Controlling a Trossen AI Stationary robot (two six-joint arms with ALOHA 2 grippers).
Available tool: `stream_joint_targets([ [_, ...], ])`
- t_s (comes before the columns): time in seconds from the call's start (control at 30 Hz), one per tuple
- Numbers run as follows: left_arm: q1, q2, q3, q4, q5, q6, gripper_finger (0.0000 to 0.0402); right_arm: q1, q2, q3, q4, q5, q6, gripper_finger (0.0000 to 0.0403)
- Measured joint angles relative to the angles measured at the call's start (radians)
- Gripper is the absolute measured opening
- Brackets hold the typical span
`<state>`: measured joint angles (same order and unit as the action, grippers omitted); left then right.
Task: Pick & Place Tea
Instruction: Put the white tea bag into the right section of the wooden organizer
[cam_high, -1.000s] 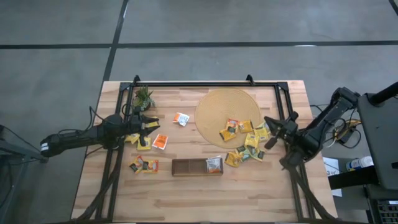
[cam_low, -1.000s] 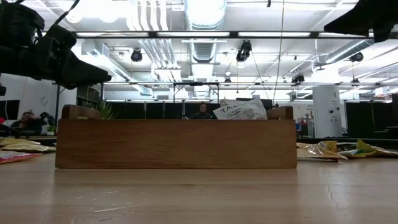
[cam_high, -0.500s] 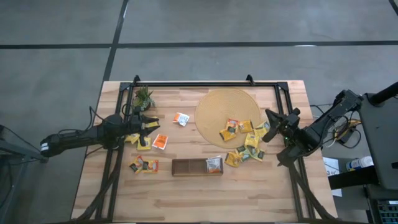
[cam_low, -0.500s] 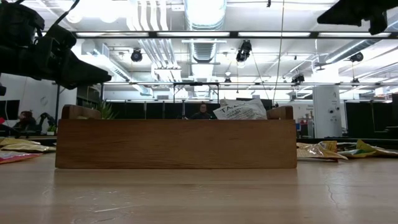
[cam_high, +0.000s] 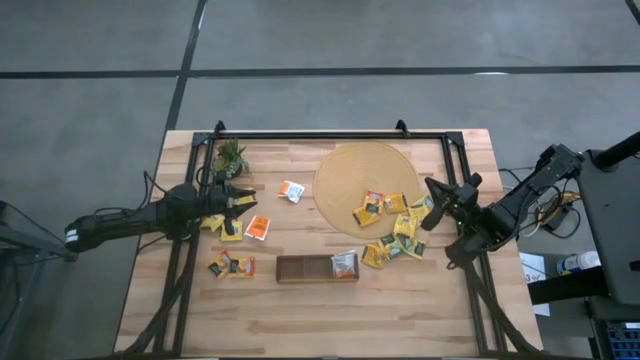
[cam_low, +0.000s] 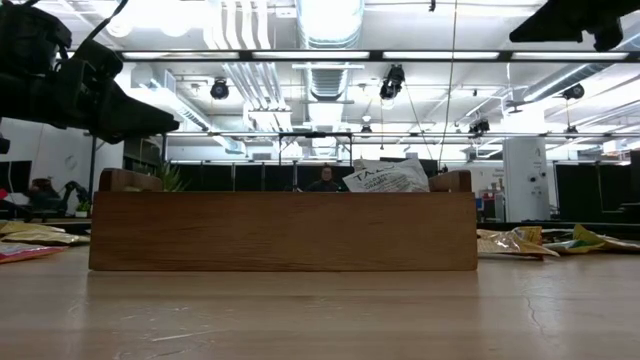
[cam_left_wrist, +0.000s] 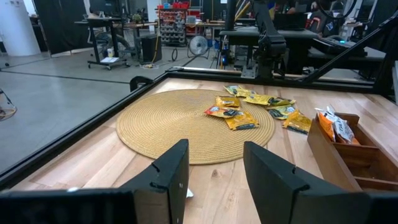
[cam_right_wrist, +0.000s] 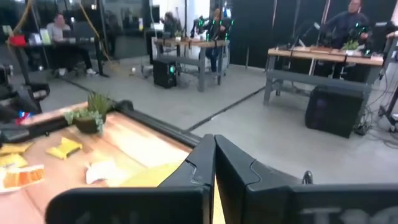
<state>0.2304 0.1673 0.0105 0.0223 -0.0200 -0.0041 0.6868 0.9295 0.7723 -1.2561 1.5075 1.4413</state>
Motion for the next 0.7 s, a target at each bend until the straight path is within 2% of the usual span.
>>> stream_joint_targets([
  [0.1, 0.0, 0.0, 0.0, 0.0, 0.0, 0.0, 0.0147, 0.0, 0.001, 0.0, 0.012, 0.057, 0.047, 0.0009],
  [0.37, 0.0, 0.0, 0.0, 0.0, 0.0, 0.0, 0.0147, -0.007, 0.002, 0.034, 0.056, 0.061, 0.116, 0.0009],
  [0.7, 0.0, 0.0, 0.0, 0.0, 0.0, 0.0, 0.0147, -0.027, 0.007, 0.108, 0.07, 0.065, -0.047, 0.0009],
])
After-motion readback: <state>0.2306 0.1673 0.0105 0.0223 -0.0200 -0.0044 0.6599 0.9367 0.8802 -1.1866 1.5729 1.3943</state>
